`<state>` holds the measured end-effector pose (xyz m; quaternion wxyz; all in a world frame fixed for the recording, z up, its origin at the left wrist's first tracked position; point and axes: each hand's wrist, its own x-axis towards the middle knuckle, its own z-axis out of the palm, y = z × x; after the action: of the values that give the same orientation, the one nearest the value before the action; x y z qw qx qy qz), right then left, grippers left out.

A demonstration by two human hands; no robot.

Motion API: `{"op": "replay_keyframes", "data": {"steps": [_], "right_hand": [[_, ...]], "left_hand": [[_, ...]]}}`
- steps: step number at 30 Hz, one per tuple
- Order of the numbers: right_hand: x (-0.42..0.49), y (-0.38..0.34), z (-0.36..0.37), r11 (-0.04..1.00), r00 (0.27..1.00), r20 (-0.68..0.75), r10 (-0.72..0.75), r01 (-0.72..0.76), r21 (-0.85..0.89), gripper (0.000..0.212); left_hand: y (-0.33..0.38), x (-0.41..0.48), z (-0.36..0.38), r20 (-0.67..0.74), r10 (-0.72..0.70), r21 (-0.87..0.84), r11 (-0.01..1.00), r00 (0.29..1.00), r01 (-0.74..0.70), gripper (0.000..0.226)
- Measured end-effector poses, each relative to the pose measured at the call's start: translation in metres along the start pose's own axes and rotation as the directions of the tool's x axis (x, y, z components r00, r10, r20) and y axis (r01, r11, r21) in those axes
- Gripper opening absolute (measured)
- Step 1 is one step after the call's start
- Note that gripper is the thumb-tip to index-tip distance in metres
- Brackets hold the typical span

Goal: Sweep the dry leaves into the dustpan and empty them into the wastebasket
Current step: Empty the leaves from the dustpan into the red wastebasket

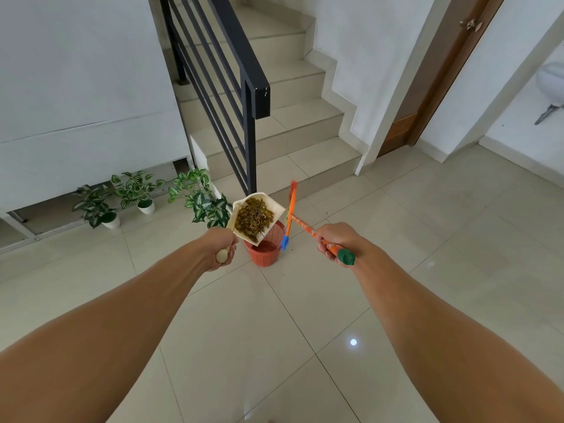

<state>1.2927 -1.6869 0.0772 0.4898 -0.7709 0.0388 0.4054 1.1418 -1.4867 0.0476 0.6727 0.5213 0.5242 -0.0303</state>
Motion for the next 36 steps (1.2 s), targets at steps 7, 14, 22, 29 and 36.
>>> {"op": "replay_keyframes", "data": {"steps": [7,14,22,29,36], "right_hand": [[0.004,-0.003,0.001,1.000,1.000,0.003,-0.007,0.008,-0.016,0.010],[0.007,-0.001,-0.002,1.000,1.000,-0.004,-0.003,0.003,-0.015,0.010],[0.008,-0.001,-0.007,1.000,1.000,0.013,-0.002,0.002,0.008,0.011],[0.006,0.000,-0.011,1.000,0.999,0.029,-0.016,0.016,0.012,0.013],[0.003,0.001,-0.014,1.000,0.999,0.037,-0.020,0.020,0.002,0.011]], "left_hand": [[-0.001,0.004,0.002,-0.009,0.008,0.013,1.000,1.000,-0.008,0.016],[0.001,0.005,0.003,-0.014,0.015,0.030,0.999,1.000,-0.015,0.020],[0.008,0.002,0.011,-0.010,0.052,0.078,0.996,0.999,-0.051,0.019],[0.012,-0.005,0.016,0.000,0.066,0.126,0.990,0.998,-0.065,0.005],[0.011,-0.011,0.017,-0.021,0.116,0.253,0.961,0.993,-0.107,0.009]]}}
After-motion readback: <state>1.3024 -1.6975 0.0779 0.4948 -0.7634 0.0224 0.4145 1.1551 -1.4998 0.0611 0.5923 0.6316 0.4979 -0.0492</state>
